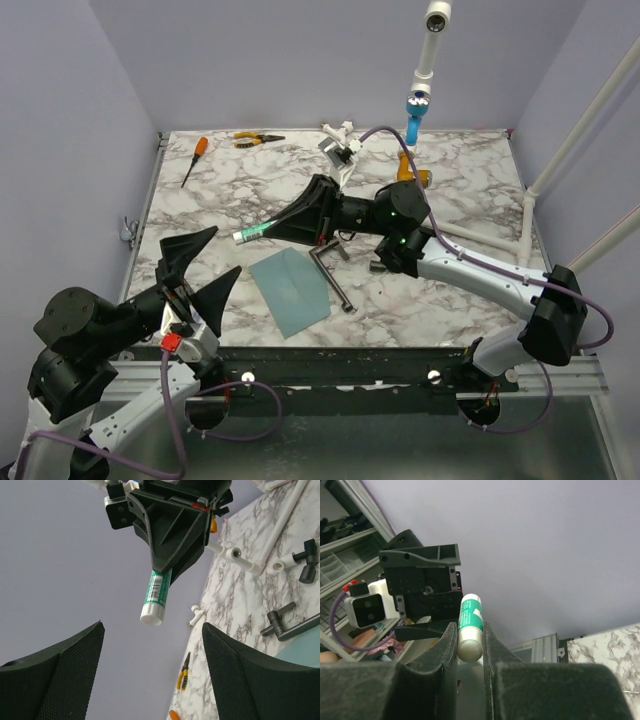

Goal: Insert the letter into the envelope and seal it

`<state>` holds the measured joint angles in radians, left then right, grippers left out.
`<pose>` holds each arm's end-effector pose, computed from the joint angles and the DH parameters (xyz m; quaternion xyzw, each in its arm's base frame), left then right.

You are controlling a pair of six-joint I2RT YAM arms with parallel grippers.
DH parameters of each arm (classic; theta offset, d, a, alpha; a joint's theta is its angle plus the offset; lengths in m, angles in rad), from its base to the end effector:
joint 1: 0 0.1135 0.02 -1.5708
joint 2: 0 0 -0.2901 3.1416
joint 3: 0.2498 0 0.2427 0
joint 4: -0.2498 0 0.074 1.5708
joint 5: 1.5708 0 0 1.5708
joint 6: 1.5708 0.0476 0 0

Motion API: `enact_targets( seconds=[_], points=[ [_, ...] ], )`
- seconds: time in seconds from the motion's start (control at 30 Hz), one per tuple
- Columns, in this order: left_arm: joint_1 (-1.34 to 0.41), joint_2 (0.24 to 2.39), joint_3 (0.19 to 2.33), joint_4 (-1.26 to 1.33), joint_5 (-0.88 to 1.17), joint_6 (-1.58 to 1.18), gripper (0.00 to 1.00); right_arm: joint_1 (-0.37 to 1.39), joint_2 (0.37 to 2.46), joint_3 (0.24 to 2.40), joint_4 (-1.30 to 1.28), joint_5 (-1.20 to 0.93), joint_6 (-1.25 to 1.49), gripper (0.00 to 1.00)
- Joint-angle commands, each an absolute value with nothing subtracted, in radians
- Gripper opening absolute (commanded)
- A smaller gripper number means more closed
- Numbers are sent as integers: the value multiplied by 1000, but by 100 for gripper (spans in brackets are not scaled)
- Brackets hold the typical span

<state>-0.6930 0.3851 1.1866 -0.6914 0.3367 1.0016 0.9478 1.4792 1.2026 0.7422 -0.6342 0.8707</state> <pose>-0.0179 -0.0056 0.4462 0.5756 0.3418 0.0024 0.7429 0.1734 0.2897 0.4463 -0.2844 0.4881 0.7387 0.3677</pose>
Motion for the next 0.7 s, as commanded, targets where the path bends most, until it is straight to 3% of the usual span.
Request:
enact_targets(
  seconds=[0.0,0.3,0.67],
  points=[
    [-686,444,1219,-701,430,1130,73,954,1506,1249,830,-726,933,1],
    [-688,491,1229,-701,477,1185,48,960,1527,1275,811,-754,938,1],
    [-688,507,1221,-701,462,1209,39,963,1540,1289,816,-775,939,1]
  ],
)
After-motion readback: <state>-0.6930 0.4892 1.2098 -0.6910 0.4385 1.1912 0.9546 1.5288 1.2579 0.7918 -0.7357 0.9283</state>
